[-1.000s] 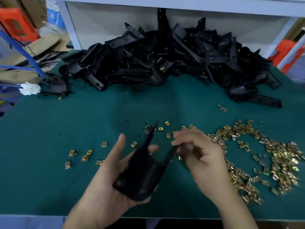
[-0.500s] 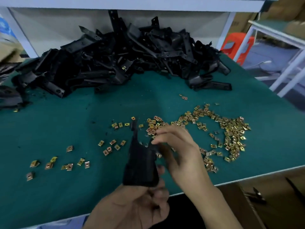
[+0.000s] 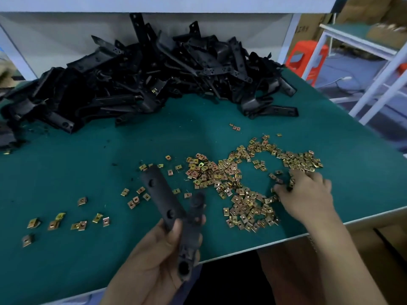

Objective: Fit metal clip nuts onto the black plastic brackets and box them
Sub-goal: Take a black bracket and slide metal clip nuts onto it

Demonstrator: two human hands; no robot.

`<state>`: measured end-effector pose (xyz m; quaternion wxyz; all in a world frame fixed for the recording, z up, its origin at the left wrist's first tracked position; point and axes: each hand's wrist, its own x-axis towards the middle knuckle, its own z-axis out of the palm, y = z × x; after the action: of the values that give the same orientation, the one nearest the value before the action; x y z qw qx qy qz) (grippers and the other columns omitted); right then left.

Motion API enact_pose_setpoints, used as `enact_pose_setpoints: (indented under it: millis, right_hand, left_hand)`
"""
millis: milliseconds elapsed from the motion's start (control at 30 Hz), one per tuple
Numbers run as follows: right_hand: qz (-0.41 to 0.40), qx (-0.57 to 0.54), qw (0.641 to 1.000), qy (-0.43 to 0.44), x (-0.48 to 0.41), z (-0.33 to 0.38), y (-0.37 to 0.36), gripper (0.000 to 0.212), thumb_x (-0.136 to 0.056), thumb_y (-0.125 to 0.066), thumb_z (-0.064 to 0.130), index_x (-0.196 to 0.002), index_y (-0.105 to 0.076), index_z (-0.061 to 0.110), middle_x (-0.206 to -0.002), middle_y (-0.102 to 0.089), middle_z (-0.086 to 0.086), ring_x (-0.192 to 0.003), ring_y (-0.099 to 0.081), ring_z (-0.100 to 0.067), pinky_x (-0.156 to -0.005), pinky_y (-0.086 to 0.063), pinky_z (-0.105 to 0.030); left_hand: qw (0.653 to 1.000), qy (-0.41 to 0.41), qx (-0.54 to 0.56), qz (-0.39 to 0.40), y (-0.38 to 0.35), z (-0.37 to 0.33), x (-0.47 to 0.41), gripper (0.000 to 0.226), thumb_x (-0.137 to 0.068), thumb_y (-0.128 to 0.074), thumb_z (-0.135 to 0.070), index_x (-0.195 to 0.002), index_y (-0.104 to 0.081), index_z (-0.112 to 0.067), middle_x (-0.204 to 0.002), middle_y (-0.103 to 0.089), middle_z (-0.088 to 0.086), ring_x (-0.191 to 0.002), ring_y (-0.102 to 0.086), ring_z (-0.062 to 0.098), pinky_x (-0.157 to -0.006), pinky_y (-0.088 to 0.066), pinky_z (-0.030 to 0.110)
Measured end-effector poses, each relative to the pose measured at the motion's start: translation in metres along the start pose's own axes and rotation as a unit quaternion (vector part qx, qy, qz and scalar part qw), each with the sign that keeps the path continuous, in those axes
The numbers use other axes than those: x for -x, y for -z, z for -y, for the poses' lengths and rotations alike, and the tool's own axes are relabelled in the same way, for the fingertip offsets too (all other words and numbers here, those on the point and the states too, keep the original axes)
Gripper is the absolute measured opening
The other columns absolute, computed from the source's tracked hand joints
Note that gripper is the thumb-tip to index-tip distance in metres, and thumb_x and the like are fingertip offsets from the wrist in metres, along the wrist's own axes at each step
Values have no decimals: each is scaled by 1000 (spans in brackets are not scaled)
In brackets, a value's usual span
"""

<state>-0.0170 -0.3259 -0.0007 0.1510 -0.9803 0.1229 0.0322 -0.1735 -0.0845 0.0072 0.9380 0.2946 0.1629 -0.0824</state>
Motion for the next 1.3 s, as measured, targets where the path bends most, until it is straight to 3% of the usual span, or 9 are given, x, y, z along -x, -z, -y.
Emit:
enact_pose_setpoints:
  millis: [233, 400, 567, 633, 833, 933, 1033, 1167, 1300]
  right_hand:
    - [-26, -126, 989, 78, -3, -1, -5, 24, -91, -68, 2, -111, -76, 13, -104, -74, -6, -84, -57, -13, -80, -40, -20]
    - [32, -80, 990, 107, -4, 2, -4, 40, -90, -71, 5, -127, -68, 19, -115, -68, -6, -102, -62, -20, -87, -40, -22]
    - [53, -102, 989, 92, -5, 4, -3, 29, -90, -69, 1, -103, -71, 28, -97, -67, 2, -88, -61, -15, -79, -45, -26]
    - [50, -99, 990, 90, -6, 5, -5, 27, -91, -68, 3, -93, -68, 29, -95, -69, 2, -85, -60, -14, -76, -45, -27]
    - [4, -132, 987, 93, -5, 6, -8, 21, -92, -69, 7, -97, -74, 27, -98, -66, 1, -81, -56, -14, -60, -37, -18]
    - [-3, -203, 973, 107, 2, 11, -4, 27, -90, -70, 2, -95, -72, 29, -97, -72, 4, -85, -62, -9, -71, -44, -16]
    - [13, -297, 946, 129, 19, 21, 2, 31, -90, -67, -2, -102, -71, 26, -97, -73, 11, -93, -66, -3, -91, -51, -27]
    - [130, -491, 849, 145, 54, 46, 4, 30, -87, -71, -1, -95, -78, 27, -94, -76, 10, -86, -69, 1, -73, -51, -11]
    - [256, -529, 794, 154, 78, 66, -10, 27, -90, -68, 2, -92, -78, 27, -89, -76, 3, -80, -69, -4, -70, -51, -15]
  left_hand:
    - [1000, -22, 16, -11, 15, -4, -13, 120, -13, -107, -20, -119, -59, 5, -96, -73, 18, -69, -71, 22, -53, -58, 30]
    - [998, -35, -3, -46, 18, -7, -18, 86, -16, -106, -9, -94, -69, -4, -82, -71, 12, -63, -70, 20, -54, -59, 29]
    - [997, -49, -37, -46, 28, -10, -25, 58, -38, -102, -8, -91, -80, -19, -93, -74, 5, -71, -72, 15, -56, -59, 27]
    - [996, -55, -41, -52, 30, -9, -30, 35, -59, -82, -4, -90, -78, -20, -94, -72, 4, -72, -70, 13, -57, -59, 25]
    - [997, -62, -20, -50, 34, -11, -36, 31, -61, -75, -6, -89, -79, -20, -95, -72, 4, -77, -72, 14, -61, -59, 25]
    - [997, -59, -9, -45, 37, -11, -36, 24, -65, -74, -8, -86, -78, -19, -97, -74, 5, -84, -74, 16, -63, -60, 26]
    - [998, -48, -12, -39, 38, -13, -36, 27, -61, -90, -10, -81, -75, -20, -94, -72, 2, -84, -73, 15, -66, -61, 30]
    - [998, -38, -21, -40, 39, -14, -37, 39, -59, -95, -20, -76, -61, -20, -94, -65, 4, -91, -67, 20, -88, -53, 40]
    - [998, -31, 25, -44, 36, -14, -41, 43, -63, -87, -16, -88, -52, -19, -96, -65, 5, -85, -69, 20, -74, -58, 34]
